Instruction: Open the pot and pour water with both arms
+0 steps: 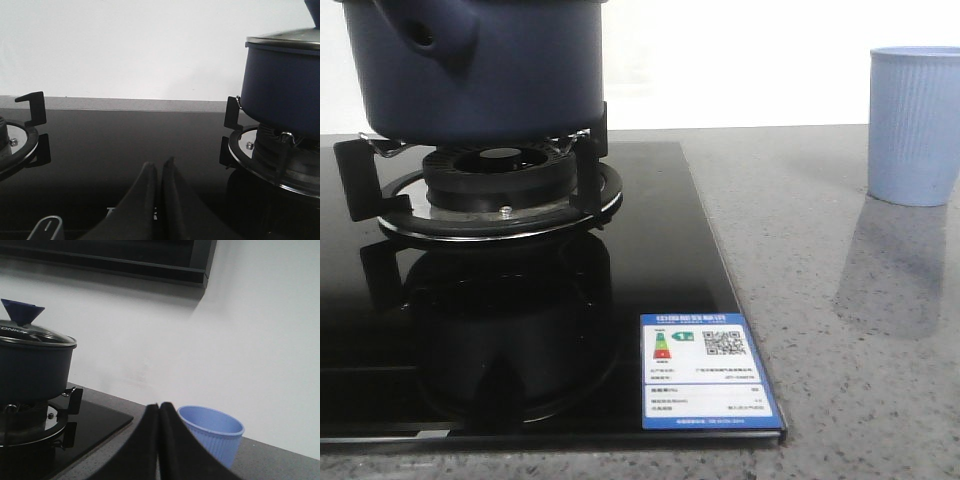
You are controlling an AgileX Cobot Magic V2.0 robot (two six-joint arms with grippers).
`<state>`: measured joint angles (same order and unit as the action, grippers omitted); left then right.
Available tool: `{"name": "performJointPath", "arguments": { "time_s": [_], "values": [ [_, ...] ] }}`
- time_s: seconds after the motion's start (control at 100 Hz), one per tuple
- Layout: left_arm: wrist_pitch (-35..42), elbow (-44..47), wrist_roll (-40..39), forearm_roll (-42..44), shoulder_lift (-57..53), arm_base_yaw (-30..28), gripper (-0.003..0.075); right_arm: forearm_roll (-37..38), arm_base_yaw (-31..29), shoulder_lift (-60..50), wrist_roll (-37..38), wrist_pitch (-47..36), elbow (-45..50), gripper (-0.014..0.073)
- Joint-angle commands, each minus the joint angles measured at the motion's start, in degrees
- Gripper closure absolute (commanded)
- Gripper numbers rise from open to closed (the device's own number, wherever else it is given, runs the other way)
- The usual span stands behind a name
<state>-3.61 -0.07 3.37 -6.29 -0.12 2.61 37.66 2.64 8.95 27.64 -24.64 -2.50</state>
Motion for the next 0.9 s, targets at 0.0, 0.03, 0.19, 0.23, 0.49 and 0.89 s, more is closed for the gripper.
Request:
{"name": "performJointPath", "arguments": {
  "time_s": [0.0,0.03,0.19,0.23,0.49,0.89],
  "values": [
    [4.3,0.7,-0.6,-0.5,-1.5,0.0,0.0736,-0.5,0.1,0.4,-0.5,-2.7,-1.4,0.0655],
    [4.3,0.7,-0.6,-0.5,-1.5,0.0,0.0736,-0.5,0.1,0.4,-0.5,-2.7,-1.4,0.0655],
    [4.3,0.7,-0.6,-0.5,-1.5,0.0,0.0736,-0.5,0.1,0.4,-0.5,-2.7,-1.4,0.0655],
    [4.3,0.7,-0.6,-0.5,-1.5,0.0,0.0736,-0.5,0.1,0.4,-0.5,-2.7,-1.4,0.0655],
    [4.3,0.7,-0.6,-0.5,-1.5,0.0,0.0736,-0.5,0.1,0.4,-0.5,-2.4,-1.4,0.0655],
    [4.3,0.7,-0.6,-0.5,-1.5,0.0,0.0736,-30.7,0.2,0.5,-19.1,22.6,-4.1,0.0655]
  ]
}}
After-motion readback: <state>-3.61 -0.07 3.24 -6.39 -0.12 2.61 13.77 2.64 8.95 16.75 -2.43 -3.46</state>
